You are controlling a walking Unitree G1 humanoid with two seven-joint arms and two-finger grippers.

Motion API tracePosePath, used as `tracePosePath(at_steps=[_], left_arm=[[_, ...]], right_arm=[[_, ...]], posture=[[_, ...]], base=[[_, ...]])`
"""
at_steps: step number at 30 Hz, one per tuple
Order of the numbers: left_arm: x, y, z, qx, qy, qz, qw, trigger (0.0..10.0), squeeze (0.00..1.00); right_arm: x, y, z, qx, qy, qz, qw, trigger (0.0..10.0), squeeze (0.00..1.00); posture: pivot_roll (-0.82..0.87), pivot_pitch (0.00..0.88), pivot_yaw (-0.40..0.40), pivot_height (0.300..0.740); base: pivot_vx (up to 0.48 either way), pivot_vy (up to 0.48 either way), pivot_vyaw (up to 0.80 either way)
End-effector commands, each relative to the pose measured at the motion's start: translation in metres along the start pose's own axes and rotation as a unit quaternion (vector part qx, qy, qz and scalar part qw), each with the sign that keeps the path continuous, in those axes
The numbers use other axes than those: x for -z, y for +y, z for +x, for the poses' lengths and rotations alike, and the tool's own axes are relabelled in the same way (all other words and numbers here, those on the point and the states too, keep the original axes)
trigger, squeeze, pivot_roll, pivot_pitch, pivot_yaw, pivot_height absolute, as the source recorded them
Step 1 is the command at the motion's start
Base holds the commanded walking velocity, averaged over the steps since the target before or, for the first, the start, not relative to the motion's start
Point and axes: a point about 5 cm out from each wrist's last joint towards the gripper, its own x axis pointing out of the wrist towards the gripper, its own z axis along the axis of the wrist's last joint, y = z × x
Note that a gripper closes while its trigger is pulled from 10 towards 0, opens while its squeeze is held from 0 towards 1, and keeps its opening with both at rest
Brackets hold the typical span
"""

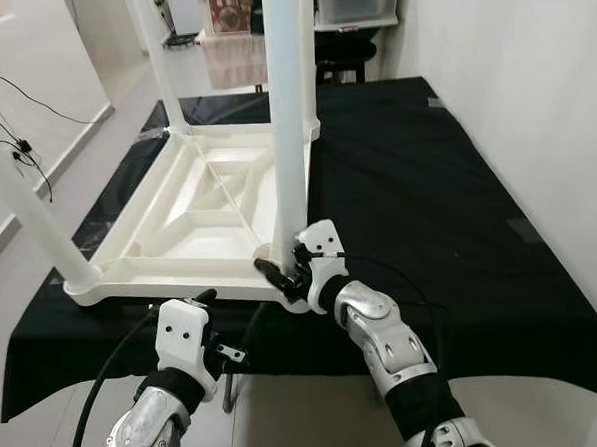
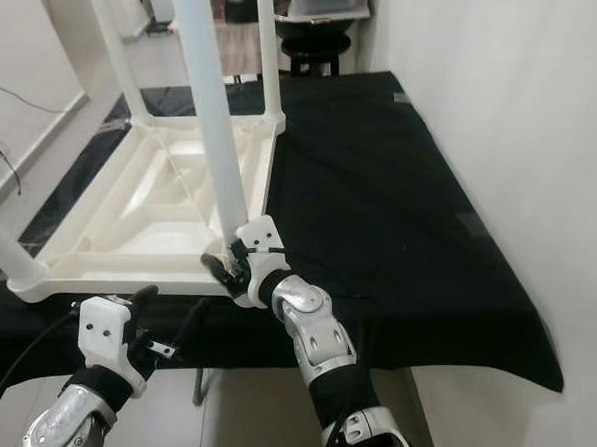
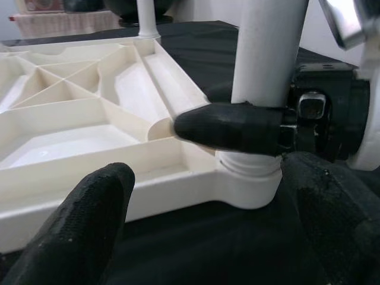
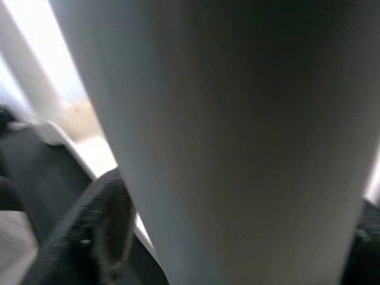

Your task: Building children table

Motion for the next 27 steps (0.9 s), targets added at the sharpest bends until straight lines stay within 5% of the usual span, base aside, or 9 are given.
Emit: tracePosePath(at_steps=[1, 2, 3, 5, 6, 10, 17, 18, 27], left_arm=[[0.005, 0.000, -0.001, 0.002, 0.013, -0.007, 1.000, 10.0, 0.00], [0.006, 0.000, -0.001, 0.003, 0.014, -0.008, 1.000, 10.0, 0.00], [0.006, -0.001, 0.000, 0.003, 0.014, -0.009, 1.000, 10.0, 0.00], [0.006, -0.001, 0.000, 0.004, 0.014, -0.010, 1.000, 10.0, 0.00], [0.007, -0.001, 0.001, 0.004, 0.014, -0.011, 1.000, 10.0, 0.00], [0.007, -0.002, 0.001, 0.004, 0.013, -0.012, 1.000, 10.0, 0.00], [0.010, -0.004, 0.002, 0.004, 0.014, -0.015, 1.000, 10.0, 0.00], [0.010, -0.004, 0.002, 0.005, 0.015, -0.015, 1.000, 10.0, 0.00], [0.010, -0.007, 0.002, 0.006, 0.014, -0.017, 1.000, 10.0, 0.00]], right_arm=[[-0.014, 0.006, 0.009, -0.064, -0.021, 0.012, 0.998, 10.0, 1.00], [-0.022, 0.000, 0.011, -0.097, -0.031, -0.009, 0.995, 10.0, 1.00], [-0.031, -0.009, 0.011, -0.137, -0.037, -0.027, 0.990, 10.0, 0.47], [-0.037, -0.015, 0.010, -0.161, -0.039, -0.038, 0.986, 10.0, 0.47], [-0.044, -0.025, 0.011, -0.169, -0.034, -0.032, 0.984, 10.0, 0.00], [-0.050, -0.031, 0.009, -0.199, -0.031, -0.032, 0.979, 10.0, 0.00], [-0.058, -0.035, 0.004, -0.336, 0.019, -0.046, 0.940, 10.0, 0.00], [-0.058, -0.035, 0.005, -0.340, 0.020, -0.044, 0.939, 0.0, 0.00], [-0.055, -0.038, 0.005, -0.339, 0.020, -0.040, 0.940, 0.0, 0.00]], posture=[[0.01, 0.067, 0.021, 0.740], [0.01, 0.060, 0.017, 0.740], [0.01, 0.058, 0.014, 0.740], [0.01, 0.057, 0.014, 0.740], [0.01, 0.053, 0.011, 0.740], [0.01, 0.047, 0.008, 0.740], [0.02, 0.036, 0.002, 0.740], [0.02, 0.036, 0.001, 0.740], [0.02, 0.034, 0.000, 0.740]], base=[[0.000, 0.000, 0.00], [0.000, 0.000, 0.00], [0.000, 0.000, 0.00], [0.000, 0.000, 0.00], [0.000, 0.000, 0.00], [0.000, 0.000, 0.00], [0.000, 0.000, 0.00], [0.000, 0.000, 0.00], [0.000, 0.000, 0.00]])
